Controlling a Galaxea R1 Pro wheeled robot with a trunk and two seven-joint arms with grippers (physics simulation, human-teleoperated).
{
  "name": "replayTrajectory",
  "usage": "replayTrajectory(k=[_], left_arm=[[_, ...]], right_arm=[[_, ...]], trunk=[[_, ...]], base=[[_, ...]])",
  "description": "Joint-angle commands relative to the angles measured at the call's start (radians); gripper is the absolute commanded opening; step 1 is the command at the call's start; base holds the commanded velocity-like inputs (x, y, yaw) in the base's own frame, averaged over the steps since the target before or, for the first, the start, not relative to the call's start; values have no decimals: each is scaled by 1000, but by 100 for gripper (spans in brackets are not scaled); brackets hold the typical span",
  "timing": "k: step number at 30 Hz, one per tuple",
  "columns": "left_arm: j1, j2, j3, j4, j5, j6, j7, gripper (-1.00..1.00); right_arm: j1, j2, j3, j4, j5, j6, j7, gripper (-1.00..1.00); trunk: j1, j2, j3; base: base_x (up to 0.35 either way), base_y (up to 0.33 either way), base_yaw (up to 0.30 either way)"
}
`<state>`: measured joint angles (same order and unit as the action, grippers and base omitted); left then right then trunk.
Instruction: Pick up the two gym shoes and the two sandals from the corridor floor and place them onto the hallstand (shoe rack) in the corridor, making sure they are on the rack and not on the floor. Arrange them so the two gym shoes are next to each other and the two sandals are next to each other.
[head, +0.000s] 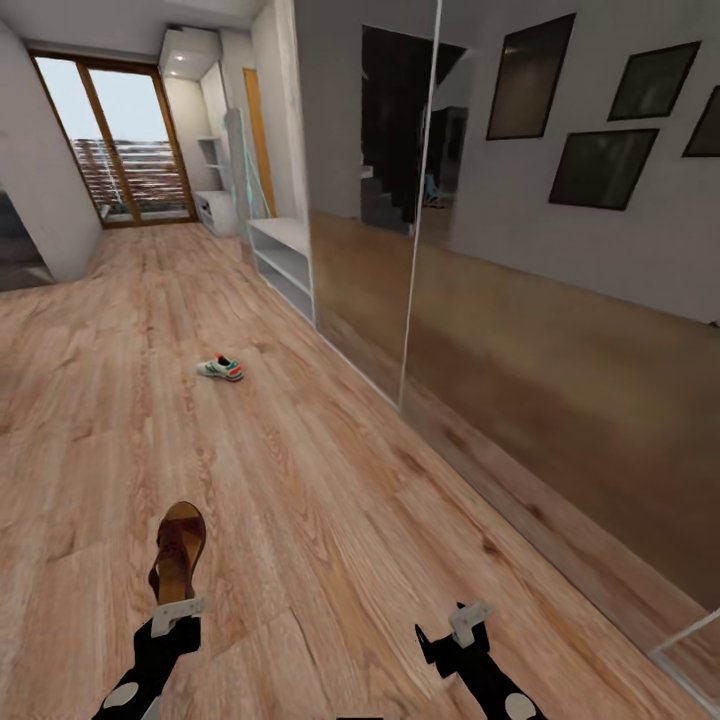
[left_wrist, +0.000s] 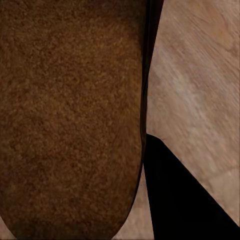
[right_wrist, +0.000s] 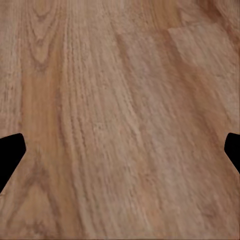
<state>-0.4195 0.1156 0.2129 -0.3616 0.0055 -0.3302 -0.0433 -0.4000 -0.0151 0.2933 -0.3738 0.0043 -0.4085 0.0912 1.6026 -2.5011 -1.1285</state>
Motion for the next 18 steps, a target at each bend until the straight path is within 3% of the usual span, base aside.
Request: replayTrajectory(k=[1,18], left_arm=[[-1,-1,5,1,-3,-3,-4,-100],[-1,-2,4,1,-1,-4,-4,-100]], right_arm=[[0,0,1,0,0,-3,2,100],[0,0,1,32,0,-3,4,100]], trunk=[[0,0,-1],[0,0,-1]], base=[[167,294,274],[218,256,274]])
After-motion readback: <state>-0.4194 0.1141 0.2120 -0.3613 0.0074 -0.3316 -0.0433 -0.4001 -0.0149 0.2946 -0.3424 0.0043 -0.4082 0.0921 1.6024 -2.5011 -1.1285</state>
